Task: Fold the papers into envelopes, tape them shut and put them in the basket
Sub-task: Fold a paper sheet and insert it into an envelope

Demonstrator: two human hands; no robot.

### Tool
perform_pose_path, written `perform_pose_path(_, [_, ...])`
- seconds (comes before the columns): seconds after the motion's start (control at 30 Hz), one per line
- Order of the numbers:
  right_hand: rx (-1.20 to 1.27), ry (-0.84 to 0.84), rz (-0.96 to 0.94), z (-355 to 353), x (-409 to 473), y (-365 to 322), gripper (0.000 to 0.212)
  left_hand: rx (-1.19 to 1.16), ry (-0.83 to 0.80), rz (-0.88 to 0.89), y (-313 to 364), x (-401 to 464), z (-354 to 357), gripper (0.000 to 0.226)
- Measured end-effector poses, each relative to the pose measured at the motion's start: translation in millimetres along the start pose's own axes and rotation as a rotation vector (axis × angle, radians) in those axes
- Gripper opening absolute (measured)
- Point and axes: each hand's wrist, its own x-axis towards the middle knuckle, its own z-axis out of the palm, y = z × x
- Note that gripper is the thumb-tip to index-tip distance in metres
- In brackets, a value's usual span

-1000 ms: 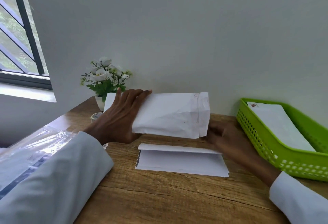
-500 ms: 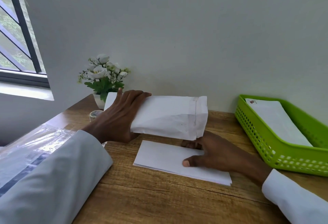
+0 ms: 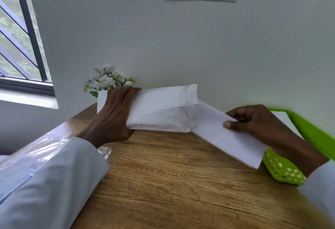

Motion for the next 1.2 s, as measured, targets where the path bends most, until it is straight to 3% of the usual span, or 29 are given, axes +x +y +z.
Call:
perform_pose_path(0.47, [-0.022,0.101,-0.037,-16.3,-3.4,-15.9,0.015,0.107,-0.065,-0.119,-17.3,-8.8,3.4,0.107])
perform_pose_path(1.03, [-0.095,-0.18,-0.025,18.5,-6.6,-13.6,0.02,0.173,-0.095,0.223,26.2,5.8,14.2,0.112])
perform_pose_path(1.2, [-0.149,-0.15,-0.046,29.9,-6.6,-10.9,0.021,0.172,-0.103,0.272,40.3,7.8,17.9,0.111])
